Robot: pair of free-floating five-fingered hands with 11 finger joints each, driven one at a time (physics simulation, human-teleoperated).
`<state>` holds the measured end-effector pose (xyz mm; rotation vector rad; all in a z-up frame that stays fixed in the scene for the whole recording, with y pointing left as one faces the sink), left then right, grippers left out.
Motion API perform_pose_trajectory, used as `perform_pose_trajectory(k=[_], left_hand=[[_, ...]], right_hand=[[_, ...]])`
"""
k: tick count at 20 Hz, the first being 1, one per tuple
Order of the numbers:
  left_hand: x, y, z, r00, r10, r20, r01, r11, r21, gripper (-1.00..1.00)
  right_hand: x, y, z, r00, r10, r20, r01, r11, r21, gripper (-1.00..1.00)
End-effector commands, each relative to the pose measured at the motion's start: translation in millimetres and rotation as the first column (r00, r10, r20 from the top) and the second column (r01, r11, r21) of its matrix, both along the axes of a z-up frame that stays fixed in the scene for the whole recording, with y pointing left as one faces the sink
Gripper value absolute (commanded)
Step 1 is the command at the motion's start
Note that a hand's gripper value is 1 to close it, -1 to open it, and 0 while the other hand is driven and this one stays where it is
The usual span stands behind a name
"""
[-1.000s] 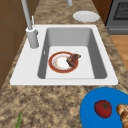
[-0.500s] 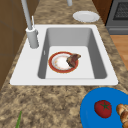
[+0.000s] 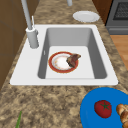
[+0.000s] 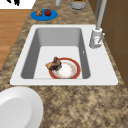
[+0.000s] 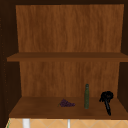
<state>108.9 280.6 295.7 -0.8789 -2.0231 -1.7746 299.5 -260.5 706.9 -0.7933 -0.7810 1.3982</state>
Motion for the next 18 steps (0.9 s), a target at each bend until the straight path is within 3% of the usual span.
perform_pose_trajectory(k=[1,7,12,18], left_hand=[[0.0,0.0,0.0,1.0000,0.000,0.000,0.000,1.0000,0.000,0.00],[0.0,0.0,0.0,1.0000,0.000,0.000,0.000,1.0000,0.000,0.00],[0.0,0.0,0.0,1.0000,0.000,0.000,0.000,1.0000,0.000,0.00],[0.0,0.0,0.0,1.0000,0.000,0.000,0.000,1.0000,0.000,0.00]], right_hand=[[-30.9,-1.7,-12.2,1.000,-0.015,0.020,0.014,0.999,0.029,-1.00],[-79.1,1.5,-45.8,1.000,-0.013,0.012,0.013,1.000,0.001,-1.00],[-119.3,21.5,-65.8,0.999,-0.015,0.044,0.017,0.999,-0.032,-1.00],[-129.7,52.5,-82.7,0.995,-0.101,-0.022,0.099,0.994,-0.056,-1.00]])
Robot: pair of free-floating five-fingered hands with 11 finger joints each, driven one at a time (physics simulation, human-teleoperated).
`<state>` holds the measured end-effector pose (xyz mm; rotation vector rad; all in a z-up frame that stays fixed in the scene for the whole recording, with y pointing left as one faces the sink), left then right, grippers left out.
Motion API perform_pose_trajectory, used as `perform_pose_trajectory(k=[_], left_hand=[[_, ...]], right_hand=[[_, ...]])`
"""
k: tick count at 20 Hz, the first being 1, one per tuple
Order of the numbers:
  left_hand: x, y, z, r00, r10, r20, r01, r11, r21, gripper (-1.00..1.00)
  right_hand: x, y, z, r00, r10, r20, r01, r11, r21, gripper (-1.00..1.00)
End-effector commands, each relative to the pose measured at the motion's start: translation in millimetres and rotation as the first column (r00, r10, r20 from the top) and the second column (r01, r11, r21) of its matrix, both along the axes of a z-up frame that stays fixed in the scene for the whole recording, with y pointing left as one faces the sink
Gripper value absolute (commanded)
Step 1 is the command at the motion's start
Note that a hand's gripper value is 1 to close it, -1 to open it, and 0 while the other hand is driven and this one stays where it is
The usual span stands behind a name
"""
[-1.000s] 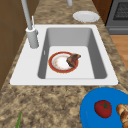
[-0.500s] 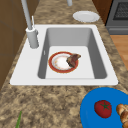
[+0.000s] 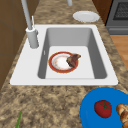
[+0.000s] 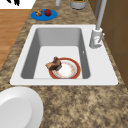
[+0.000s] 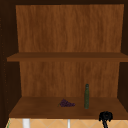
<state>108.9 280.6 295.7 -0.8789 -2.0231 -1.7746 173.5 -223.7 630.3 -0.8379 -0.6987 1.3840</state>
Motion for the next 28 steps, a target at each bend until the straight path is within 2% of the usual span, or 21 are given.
perform_pose_trajectory(k=[1,3,5,8,11,14,16,17,19,24,28], left_hand=[[0.0,0.0,0.0,1.0000,0.000,0.000,0.000,1.0000,0.000,0.00],[0.0,0.0,0.0,1.0000,0.000,0.000,0.000,1.0000,0.000,0.00],[0.0,0.0,0.0,1.0000,0.000,0.000,0.000,1.0000,0.000,0.00],[0.0,0.0,0.0,1.0000,0.000,0.000,0.000,1.0000,0.000,0.00],[0.0,0.0,0.0,1.0000,0.000,0.000,0.000,1.0000,0.000,0.00],[0.0,0.0,0.0,1.0000,0.000,0.000,0.000,1.0000,0.000,0.00],[0.0,0.0,0.0,1.0000,0.000,0.000,0.000,1.0000,0.000,0.00],[0.0,0.0,0.0,1.0000,0.000,0.000,0.000,1.0000,0.000,0.00],[0.0,0.0,0.0,1.0000,0.000,0.000,0.000,1.0000,0.000,0.00],[0.0,0.0,0.0,1.0000,0.000,0.000,0.000,1.0000,0.000,0.00],[0.0,0.0,0.0,1.0000,0.000,0.000,0.000,1.0000,0.000,0.00]], right_hand=[[-8.4,20.9,-8.5,0.999,-0.049,-0.008,0.049,0.999,0.000,-1.00],[-14.9,35.2,-19.1,0.999,-0.045,-0.025,0.045,0.999,-0.010,-1.00],[-42.6,38.3,-34.0,1.000,-0.031,0.001,0.031,0.999,-0.015,-1.00],[-62.0,43.9,-58.8,0.998,-0.015,0.059,0.017,0.999,-0.039,-1.00],[-84.0,52.0,-81.2,0.998,-0.020,0.066,0.024,0.998,-0.058,-1.00],[-102.4,48.3,-104.7,0.995,-0.013,0.096,0.017,0.999,-0.036,-1.00],[-88.8,50.5,-111.0,0.987,0.017,0.158,-0.016,1.000,-0.005,-1.00],[-83.2,54.8,-116.9,0.987,0.059,0.153,-0.058,0.998,-0.006,-1.00],[-75.9,55.2,-126.2,0.986,0.029,0.166,-0.029,1.000,-0.005,-1.00],[-56.0,63.5,-158.0,0.986,0.025,0.162,-0.024,1.000,-0.006,-1.00],[-34.1,71.0,-181.1,0.980,0.024,0.200,-0.022,1.000,-0.008,-1.00]])
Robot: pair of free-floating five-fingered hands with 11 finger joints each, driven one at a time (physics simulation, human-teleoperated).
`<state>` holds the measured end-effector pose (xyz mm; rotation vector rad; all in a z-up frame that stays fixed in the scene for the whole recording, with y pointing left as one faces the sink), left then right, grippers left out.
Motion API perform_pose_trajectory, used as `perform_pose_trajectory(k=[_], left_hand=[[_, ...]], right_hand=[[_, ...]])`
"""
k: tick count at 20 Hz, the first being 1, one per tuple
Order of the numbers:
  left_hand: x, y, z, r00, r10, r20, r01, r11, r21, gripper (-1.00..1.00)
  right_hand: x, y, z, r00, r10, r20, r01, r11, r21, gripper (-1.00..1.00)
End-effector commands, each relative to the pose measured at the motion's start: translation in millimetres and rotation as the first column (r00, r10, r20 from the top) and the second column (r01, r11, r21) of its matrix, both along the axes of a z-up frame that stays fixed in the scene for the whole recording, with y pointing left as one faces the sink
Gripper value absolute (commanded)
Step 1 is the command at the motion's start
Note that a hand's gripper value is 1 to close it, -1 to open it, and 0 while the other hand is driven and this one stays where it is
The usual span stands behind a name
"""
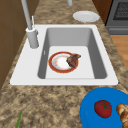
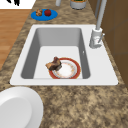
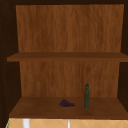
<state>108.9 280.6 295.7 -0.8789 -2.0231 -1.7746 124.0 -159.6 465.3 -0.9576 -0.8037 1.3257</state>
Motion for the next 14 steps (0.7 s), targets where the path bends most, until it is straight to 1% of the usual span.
perform_pose_trajectory(k=[1,4,7,9,11,13,14], left_hand=[[0.0,0.0,0.0,1.0000,0.000,0.000,0.000,1.0000,0.000,0.00],[0.0,0.0,0.0,1.0000,0.000,0.000,0.000,1.0000,0.000,0.00],[0.0,0.0,0.0,1.0000,0.000,0.000,0.000,1.0000,0.000,0.00],[0.0,0.0,0.0,1.0000,0.000,0.000,0.000,1.0000,0.000,0.00],[0.0,0.0,0.0,1.0000,0.000,0.000,0.000,1.0000,0.000,0.00],[0.0,0.0,0.0,1.0000,0.000,0.000,0.000,1.0000,0.000,0.00],[0.0,0.0,0.0,1.0000,0.000,0.000,0.000,1.0000,0.000,0.00]], right_hand=[[20.6,8.9,-20.6,0.997,0.033,0.067,-0.033,0.999,-0.001,-1.00],[28.9,11.9,-25.4,0.987,0.045,0.157,-0.045,0.999,0.000,-1.00],[31.4,9.9,-23.1,0.973,0.073,0.219,-0.082,0.996,0.033,-1.00],[36.6,10.7,-24.5,0.962,0.087,0.259,-0.099,0.994,0.036,-1.00],[45.7,11.3,-25.1,0.950,0.082,0.301,-0.095,0.995,0.027,-1.00],[58.8,12.0,-25.1,0.936,0.073,0.344,-0.091,0.995,0.039,-1.00],[67.4,12.7,-26.0,0.933,0.069,0.352,-0.088,0.995,0.036,-1.00]])
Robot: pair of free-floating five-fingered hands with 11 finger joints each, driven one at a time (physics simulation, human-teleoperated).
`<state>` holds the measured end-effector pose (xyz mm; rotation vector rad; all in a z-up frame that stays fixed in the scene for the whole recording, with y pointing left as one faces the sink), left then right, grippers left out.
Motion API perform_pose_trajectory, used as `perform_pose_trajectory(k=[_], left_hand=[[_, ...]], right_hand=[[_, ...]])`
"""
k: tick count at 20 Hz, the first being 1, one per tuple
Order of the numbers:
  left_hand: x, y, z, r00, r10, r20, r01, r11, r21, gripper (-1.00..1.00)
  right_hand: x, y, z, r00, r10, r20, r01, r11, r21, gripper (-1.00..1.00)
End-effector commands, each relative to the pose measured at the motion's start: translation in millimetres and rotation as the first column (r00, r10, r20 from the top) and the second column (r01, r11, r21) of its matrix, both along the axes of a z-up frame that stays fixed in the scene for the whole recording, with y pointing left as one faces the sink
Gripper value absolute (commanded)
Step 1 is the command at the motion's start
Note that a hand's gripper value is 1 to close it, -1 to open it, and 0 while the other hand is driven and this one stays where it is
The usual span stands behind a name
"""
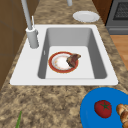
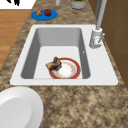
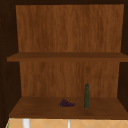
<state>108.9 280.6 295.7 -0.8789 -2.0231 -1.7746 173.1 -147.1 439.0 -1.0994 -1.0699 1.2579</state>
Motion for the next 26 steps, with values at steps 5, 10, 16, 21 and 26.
perform_pose_trajectory(k=[5,10,16,21,26], left_hand=[[0.0,0.0,0.0,1.0000,0.000,0.000,0.000,1.0000,0.000,0.00],[0.0,0.0,0.0,1.0000,0.000,0.000,0.000,1.0000,0.000,0.00],[0.0,0.0,0.0,1.0000,0.000,0.000,0.000,1.0000,0.000,0.00],[0.0,0.0,0.0,1.0000,0.000,0.000,0.000,1.0000,0.000,0.00],[0.0,0.0,0.0,1.0000,0.000,0.000,0.000,1.0000,0.000,0.00]], right_hand=[[63.1,5.8,-15.4,0.999,0.001,0.038,-0.001,1.000,0.002,-1.00],[105.8,14.1,-36.5,0.999,0.000,0.043,0.000,1.000,0.000,-1.00],[155.9,27.5,-61.6,0.999,-0.002,0.032,0.002,1.000,0.008,-1.00],[196.2,37.0,-71.6,1.000,-0.001,0.010,0.001,1.000,0.012,-1.00],[236.9,41.2,-78.8,1.000,0.000,-0.029,0.001,1.000,0.021,-1.00]])
